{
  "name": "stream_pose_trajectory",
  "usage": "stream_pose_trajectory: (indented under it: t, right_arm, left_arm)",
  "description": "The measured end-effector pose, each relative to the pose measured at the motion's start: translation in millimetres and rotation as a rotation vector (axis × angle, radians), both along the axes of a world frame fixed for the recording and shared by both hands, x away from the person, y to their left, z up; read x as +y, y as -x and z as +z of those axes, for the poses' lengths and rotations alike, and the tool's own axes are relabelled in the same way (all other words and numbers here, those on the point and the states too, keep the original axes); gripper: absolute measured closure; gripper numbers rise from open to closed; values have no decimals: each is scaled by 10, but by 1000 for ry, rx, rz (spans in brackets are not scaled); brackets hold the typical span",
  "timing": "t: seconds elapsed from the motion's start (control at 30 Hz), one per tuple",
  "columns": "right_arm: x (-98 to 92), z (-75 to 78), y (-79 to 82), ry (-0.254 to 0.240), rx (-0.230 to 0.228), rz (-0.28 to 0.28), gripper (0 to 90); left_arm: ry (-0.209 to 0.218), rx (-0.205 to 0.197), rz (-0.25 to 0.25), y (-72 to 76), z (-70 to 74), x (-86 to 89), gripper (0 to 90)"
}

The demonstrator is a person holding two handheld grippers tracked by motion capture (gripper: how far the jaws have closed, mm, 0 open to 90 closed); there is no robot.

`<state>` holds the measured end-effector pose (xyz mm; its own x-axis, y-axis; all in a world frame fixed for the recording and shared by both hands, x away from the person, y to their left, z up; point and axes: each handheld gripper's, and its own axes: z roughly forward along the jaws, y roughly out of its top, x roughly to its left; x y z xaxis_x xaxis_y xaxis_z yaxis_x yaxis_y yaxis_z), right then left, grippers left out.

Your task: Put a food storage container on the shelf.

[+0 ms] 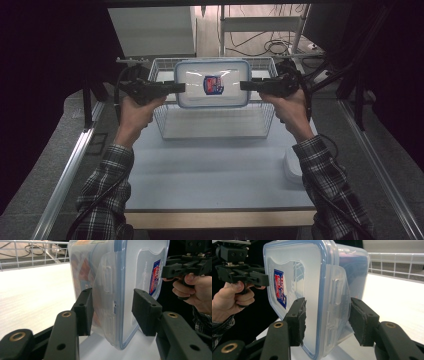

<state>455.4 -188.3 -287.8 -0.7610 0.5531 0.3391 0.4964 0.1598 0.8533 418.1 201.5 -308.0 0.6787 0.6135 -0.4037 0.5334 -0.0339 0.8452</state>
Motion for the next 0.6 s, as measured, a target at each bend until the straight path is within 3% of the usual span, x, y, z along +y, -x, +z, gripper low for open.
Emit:
stream_pose_trajectory:
  t: [0.2,0.47,0.6]
  right_arm:
    - [13,-36,-132,7,19,-15,491]
    - [49,-103,-242,23,44,-33,481]
    - [47,-127,-270,8,54,-35,480]
  left_arm:
    - [6,30,18,-164,-54,-8,517]
    - [2,50,38,-224,-131,-12,509]
    - [13,33,51,-231,-147,-17,499]
